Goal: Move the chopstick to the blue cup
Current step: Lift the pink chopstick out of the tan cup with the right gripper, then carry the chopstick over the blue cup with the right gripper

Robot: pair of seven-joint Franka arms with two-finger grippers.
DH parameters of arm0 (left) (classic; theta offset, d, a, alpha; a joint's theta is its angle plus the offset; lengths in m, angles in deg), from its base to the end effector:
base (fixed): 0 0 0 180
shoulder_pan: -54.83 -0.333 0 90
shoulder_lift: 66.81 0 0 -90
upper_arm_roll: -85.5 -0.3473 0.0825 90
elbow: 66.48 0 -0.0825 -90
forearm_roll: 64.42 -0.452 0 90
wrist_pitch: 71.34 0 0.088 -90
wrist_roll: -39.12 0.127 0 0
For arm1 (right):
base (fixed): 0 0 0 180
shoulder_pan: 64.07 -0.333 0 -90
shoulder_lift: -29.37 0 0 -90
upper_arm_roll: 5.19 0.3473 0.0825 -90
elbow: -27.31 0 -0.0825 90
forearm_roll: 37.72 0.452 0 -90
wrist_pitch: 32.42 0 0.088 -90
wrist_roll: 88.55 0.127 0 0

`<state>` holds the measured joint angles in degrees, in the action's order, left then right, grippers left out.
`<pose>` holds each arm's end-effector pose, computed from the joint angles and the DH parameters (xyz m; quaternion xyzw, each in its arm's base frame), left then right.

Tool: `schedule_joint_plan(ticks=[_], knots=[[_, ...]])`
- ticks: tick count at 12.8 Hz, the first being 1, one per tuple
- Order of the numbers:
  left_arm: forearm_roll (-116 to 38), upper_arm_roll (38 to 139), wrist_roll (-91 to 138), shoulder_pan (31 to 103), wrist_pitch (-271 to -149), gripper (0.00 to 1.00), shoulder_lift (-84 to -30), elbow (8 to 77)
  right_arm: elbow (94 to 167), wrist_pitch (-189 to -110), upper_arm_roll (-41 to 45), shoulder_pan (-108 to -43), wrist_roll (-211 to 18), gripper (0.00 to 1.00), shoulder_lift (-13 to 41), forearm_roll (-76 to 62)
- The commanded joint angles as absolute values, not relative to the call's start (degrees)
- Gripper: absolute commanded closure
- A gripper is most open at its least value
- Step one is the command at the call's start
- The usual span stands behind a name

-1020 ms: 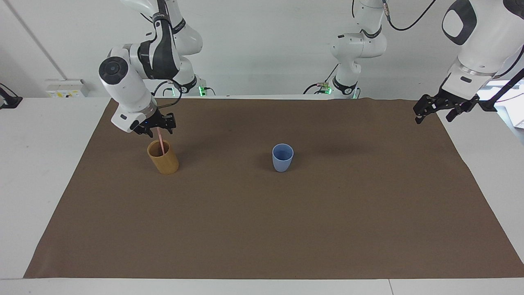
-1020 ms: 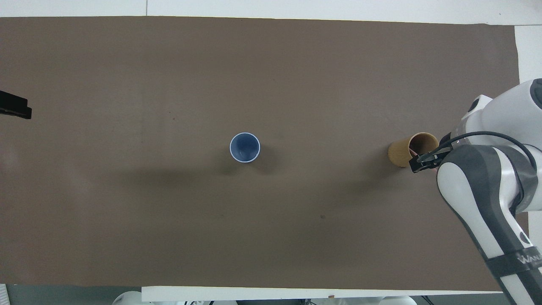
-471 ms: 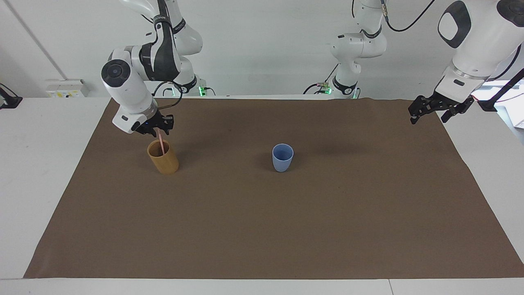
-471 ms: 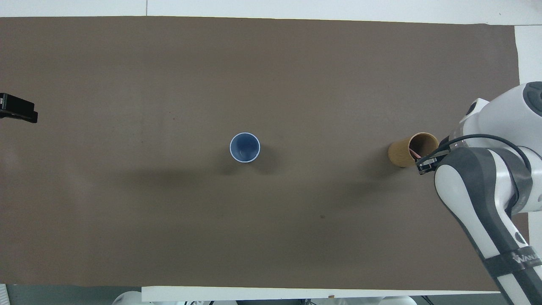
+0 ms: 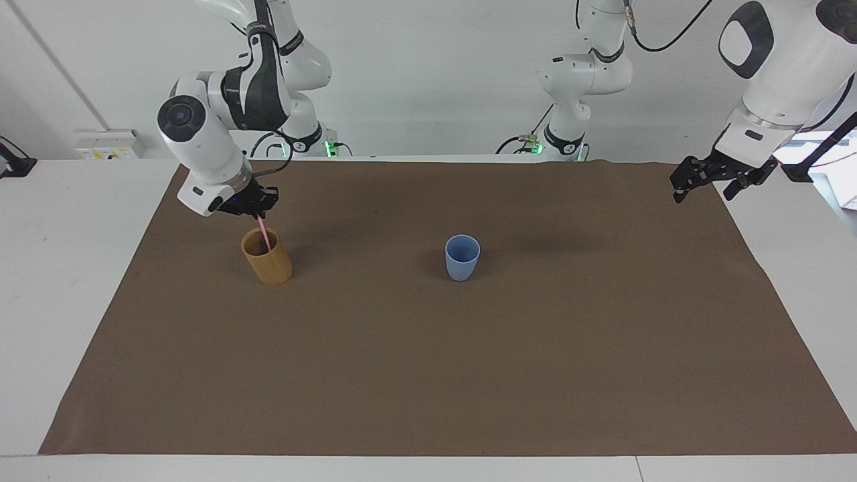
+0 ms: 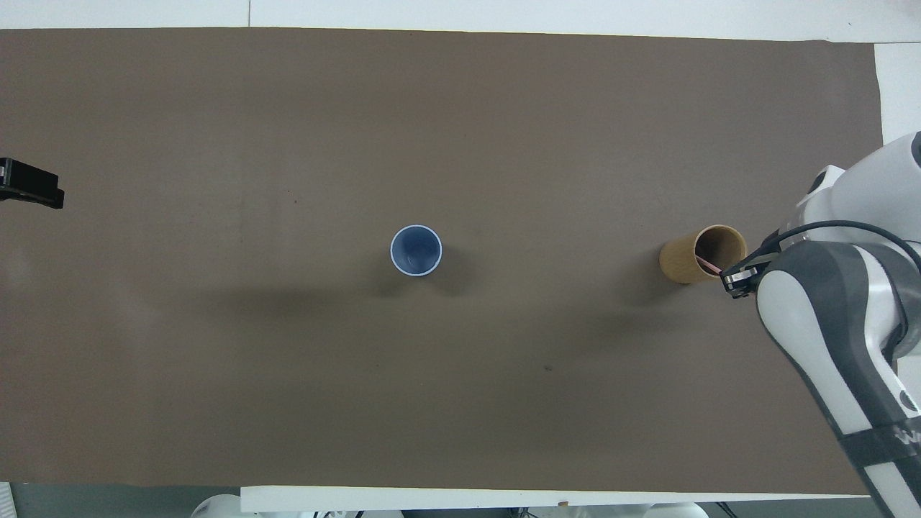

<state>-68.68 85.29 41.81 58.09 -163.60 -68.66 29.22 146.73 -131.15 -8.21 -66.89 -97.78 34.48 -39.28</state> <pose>0.6119 -0.0234 0.6057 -0.9979 0.0520 0.0137 0.0371 0.5478 -0.0053 0.4294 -0.9873 -0.0823 0.1360 0.0004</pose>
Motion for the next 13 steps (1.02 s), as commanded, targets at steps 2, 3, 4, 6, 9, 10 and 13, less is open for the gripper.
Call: schedule_joint_plan(ticks=[2, 3, 4, 6, 9, 10, 13], knots=[[-69.0, 85.4, 42.0, 57.8, -163.3, 0.00, -68.9, 29.4, 133.4, -117.5, -7.9, -66.1, -98.8, 1.00, 31.3, -40.8], [-69.0, 85.4, 42.0, 57.8, -163.3, 0.00, -68.9, 29.4, 127.7, -111.7, -7.7, -66.5, -99.0, 1.00, 31.3, -41.6], [-69.0, 85.4, 42.0, 57.7, -163.3, 0.00, -68.9, 29.4, 120.8, -104.9, -7.3, -67.1, -99.0, 1.00, 31.1, -41.7], [-69.0, 85.4, 42.0, 57.7, -163.3, 0.00, -68.9, 29.4, 106.9, -94.2, -6.6, -70.4, -99.3, 1.00, 28.2, -40.5], [-69.0, 85.4, 42.0, 57.7, -163.3, 0.00, -68.9, 29.4, 104.5, -96.3, -5.6, -74.5, -96.1, 1.00, 27.2, -26.2], [-69.0, 85.4, 42.0, 57.7, -163.2, 0.00, -68.9, 29.4, 106.5, -101.3, -4.4, -78.5, -90.1, 1.00, 27.5, -25.3], [-69.0, 85.4, 42.0, 57.8, -163.3, 0.00, -68.9, 29.4, 105.9, -110.9, -4.0, -90.6, -71.5, 1.00, 23.1, -22.4]])
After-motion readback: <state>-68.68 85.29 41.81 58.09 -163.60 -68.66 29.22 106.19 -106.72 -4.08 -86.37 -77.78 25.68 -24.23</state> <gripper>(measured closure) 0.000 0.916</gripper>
